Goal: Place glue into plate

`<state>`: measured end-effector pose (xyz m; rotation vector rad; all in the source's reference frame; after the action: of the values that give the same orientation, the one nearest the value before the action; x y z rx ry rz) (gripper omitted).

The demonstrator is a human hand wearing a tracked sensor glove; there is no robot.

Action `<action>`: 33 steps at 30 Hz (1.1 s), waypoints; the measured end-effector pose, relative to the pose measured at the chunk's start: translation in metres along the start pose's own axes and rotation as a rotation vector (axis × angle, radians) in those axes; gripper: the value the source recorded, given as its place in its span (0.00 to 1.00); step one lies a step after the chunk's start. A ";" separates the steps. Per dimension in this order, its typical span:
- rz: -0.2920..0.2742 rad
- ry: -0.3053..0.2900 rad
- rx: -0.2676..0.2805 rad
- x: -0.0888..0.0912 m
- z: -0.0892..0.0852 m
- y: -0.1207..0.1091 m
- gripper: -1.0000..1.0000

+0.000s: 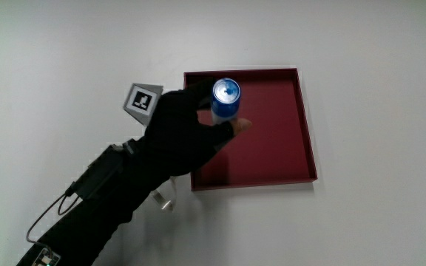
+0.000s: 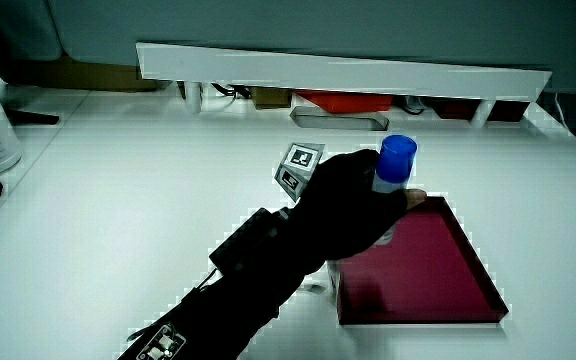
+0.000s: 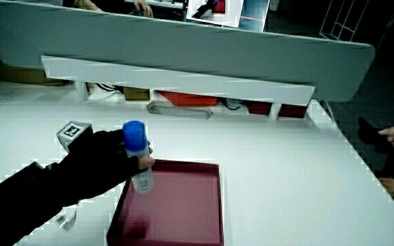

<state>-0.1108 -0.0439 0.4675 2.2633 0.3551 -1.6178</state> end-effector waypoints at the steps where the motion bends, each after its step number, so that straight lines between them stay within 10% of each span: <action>1: 0.010 0.005 -0.004 -0.004 -0.002 -0.001 0.50; 24: 0.068 -0.028 -0.059 -0.032 -0.020 -0.008 0.50; 28: 0.102 -0.058 -0.099 -0.034 -0.021 -0.008 0.30; 33: 0.111 -0.235 -0.163 -0.022 -0.005 -0.015 0.05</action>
<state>-0.1191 -0.0277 0.4877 1.9148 0.2843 -1.7074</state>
